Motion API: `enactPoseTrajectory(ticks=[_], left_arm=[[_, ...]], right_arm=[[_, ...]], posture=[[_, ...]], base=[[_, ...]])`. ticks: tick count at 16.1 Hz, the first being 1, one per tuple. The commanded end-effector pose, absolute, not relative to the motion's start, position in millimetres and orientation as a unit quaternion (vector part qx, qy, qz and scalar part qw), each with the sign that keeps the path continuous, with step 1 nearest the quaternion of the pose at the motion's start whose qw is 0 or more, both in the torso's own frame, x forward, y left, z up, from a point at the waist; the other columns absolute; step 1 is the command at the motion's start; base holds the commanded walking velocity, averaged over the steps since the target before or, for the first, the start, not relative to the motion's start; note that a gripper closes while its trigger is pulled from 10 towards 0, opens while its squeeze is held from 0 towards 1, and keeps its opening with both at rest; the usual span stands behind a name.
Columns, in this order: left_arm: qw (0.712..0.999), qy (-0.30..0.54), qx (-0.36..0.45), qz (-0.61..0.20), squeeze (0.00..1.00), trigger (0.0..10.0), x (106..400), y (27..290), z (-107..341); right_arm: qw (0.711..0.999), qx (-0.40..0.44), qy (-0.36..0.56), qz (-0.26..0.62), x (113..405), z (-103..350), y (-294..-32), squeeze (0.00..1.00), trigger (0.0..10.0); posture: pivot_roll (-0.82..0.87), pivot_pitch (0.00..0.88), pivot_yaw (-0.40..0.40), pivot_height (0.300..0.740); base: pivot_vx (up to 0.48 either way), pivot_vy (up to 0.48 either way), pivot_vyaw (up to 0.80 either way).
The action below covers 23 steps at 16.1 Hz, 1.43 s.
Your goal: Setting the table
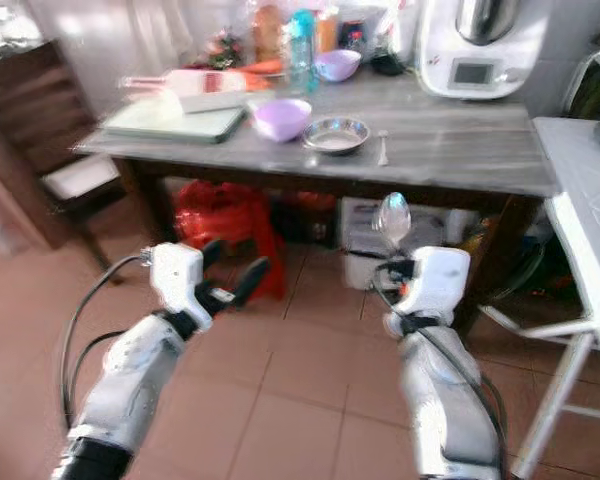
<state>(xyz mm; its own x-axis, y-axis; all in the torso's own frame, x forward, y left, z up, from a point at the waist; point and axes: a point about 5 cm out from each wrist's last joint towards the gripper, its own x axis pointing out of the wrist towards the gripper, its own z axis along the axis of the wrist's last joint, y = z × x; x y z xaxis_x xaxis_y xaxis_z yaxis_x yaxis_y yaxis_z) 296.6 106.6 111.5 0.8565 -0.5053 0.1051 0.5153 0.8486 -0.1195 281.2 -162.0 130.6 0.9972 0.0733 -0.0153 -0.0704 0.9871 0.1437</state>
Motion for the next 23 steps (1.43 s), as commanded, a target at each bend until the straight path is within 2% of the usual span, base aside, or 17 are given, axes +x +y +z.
enactPoseTrajectory(ticks=[1, 15, 19, 23], left_arm=[[0.958, -0.042, -0.07, -0.276, 0.0, 10.0, 297.5, 100.7, 116.4], [0.958, -0.039, -0.067, -0.277, 0.0, 10.0, 297.7, 99.2, 116.0], [0.958, -0.038, -0.066, -0.276, 0.0, 10.0, 297.2, 99.8, 115.0], [0.959, -0.038, -0.064, -0.274, 0.0, 10.0, 297.6, 99.8, 115.0]], right_arm=[[0.997, 0.066, -0.006, 0.028, 282.0, 138.2, -167.6, 0.0, 10.0], [0.998, 0.065, -0.01, 0.007, 280.8, 137.8, -169.4, 0.0, 10.0], [0.998, 0.066, -0.009, 0.005, 280.0, 137.1, -169.4, 0.0, 10.0], [0.998, 0.064, -0.01, 0.005, 280.6, 137.5, -170.3, 0.0, 10.0]], posture=[[-0.05, 0.023, 0.056, 0.74], [-0.05, 0.02, 0.059, 0.74], [-0.05, 0.02, 0.059, 0.74], [-0.05, 0.022, 0.056, 0.74]], base=[[0.48, 0.0, -0.44], [0.48, 0.0, 0.0], [0.48, 0.0, -0.58], [0.48, 0.0, 0.0]])
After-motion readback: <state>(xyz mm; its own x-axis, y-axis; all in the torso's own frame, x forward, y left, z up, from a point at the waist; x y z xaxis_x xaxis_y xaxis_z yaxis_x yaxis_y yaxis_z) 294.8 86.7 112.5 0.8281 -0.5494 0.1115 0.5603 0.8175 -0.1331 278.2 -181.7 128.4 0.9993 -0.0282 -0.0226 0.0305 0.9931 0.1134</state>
